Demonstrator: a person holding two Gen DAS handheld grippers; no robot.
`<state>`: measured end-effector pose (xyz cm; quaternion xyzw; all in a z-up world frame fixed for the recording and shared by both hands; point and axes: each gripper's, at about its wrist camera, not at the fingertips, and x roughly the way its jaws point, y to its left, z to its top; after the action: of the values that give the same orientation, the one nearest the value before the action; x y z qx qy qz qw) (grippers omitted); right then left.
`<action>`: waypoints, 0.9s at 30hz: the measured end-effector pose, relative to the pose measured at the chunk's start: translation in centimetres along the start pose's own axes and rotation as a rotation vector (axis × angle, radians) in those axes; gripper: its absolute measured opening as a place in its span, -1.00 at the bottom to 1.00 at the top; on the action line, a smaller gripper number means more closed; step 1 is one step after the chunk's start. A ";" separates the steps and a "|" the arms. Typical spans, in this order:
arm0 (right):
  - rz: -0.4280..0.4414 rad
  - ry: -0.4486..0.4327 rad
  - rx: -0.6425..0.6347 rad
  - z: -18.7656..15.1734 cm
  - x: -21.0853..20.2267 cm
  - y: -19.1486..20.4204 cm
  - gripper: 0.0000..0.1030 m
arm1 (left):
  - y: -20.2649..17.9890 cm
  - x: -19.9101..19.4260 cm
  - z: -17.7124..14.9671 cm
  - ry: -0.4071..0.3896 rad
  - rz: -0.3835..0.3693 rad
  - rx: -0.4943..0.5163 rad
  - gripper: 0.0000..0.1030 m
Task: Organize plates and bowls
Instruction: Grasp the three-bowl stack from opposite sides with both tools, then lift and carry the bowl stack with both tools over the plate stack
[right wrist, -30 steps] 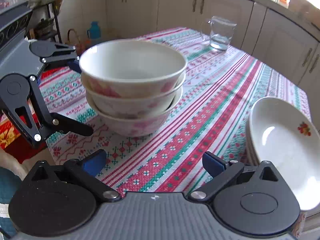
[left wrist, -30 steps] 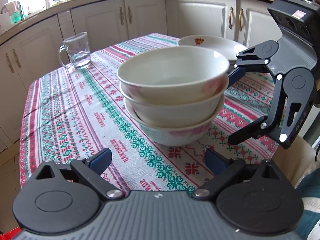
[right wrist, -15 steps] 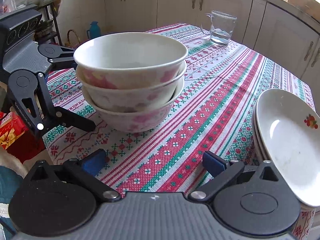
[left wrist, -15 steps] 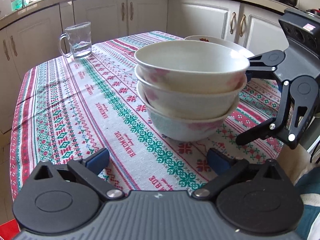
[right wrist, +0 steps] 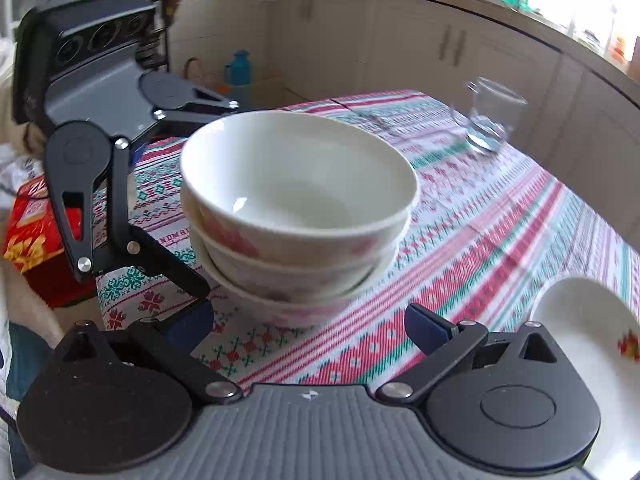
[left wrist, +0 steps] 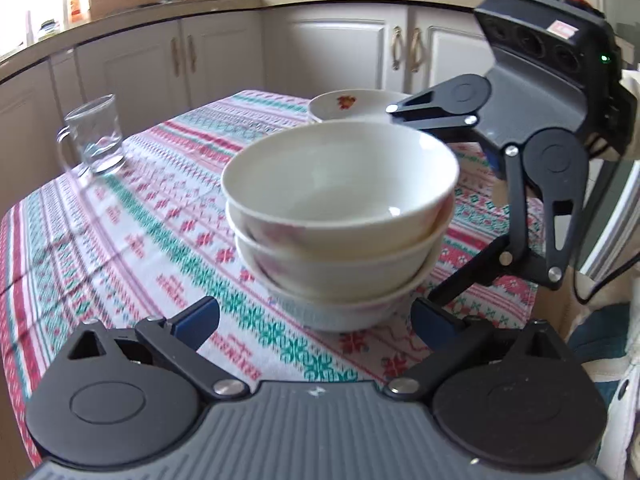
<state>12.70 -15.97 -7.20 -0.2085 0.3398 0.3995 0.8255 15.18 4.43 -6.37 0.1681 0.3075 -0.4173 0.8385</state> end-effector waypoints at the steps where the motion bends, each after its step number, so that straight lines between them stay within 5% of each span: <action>1: 0.008 -0.002 -0.013 0.2 0.0 -0.1 1.00 | 0.2 0.0 0.1 -0.004 -0.015 0.005 0.95; 9: 0.068 0.030 -0.093 1.6 0.1 -0.6 0.82 | 0.7 0.3 0.6 0.014 -0.092 0.091 0.68; 27: 0.154 0.080 -0.087 2.7 0.8 -1.8 0.75 | 2.3 0.5 1.6 0.035 -0.216 0.162 0.59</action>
<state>15.59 -15.00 -5.83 -0.2332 0.3698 0.4676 0.7682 17.86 4.56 -5.44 0.2085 0.3036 -0.5256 0.7669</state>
